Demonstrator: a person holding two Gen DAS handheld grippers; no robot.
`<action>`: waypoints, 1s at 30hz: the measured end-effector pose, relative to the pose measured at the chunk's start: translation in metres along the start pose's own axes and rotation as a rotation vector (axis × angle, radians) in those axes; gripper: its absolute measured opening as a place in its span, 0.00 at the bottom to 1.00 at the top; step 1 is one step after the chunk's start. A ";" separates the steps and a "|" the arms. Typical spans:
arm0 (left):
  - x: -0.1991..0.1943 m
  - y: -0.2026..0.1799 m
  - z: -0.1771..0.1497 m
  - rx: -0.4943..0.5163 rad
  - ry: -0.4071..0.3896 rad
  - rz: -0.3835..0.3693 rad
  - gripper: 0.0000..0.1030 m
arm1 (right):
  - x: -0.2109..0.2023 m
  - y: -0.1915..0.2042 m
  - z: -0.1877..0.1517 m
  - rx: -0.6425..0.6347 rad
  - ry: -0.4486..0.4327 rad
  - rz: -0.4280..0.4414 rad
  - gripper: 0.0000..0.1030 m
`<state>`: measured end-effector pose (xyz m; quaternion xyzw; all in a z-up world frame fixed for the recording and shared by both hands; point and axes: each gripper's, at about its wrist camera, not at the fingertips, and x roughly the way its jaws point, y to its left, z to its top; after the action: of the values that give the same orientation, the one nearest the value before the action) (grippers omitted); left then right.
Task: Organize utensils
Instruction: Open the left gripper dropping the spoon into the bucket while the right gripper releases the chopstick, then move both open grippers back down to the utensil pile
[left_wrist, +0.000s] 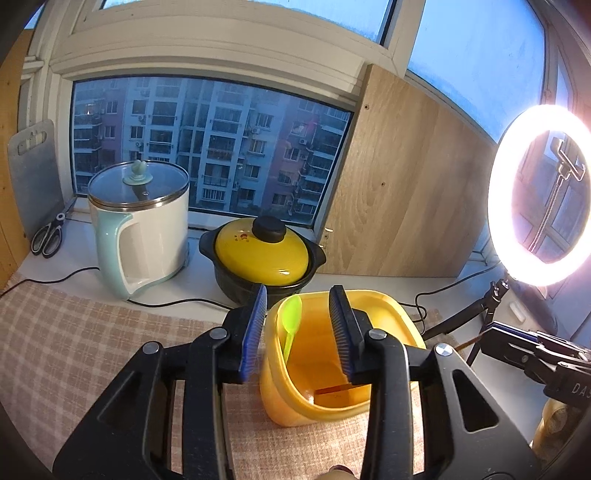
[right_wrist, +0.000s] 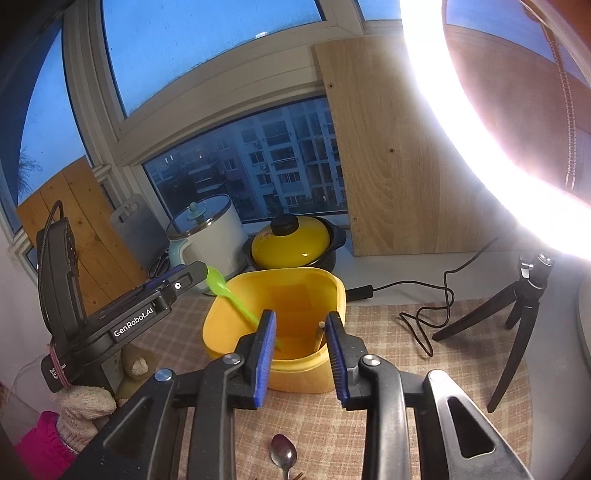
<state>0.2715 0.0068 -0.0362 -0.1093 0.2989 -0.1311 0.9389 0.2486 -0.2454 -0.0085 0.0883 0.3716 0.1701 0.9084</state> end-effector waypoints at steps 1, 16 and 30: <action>-0.003 0.000 0.000 0.000 -0.003 -0.001 0.34 | -0.002 0.000 -0.001 -0.001 -0.002 0.001 0.31; -0.046 -0.008 -0.015 0.030 -0.014 0.001 0.34 | -0.043 -0.008 -0.032 0.006 -0.020 0.020 0.44; -0.086 0.001 -0.054 0.016 0.090 -0.032 0.34 | -0.055 -0.047 -0.080 0.046 0.055 0.048 0.56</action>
<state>0.1721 0.0277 -0.0334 -0.1003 0.3381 -0.1535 0.9231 0.1672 -0.3064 -0.0435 0.1137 0.3980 0.1857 0.8912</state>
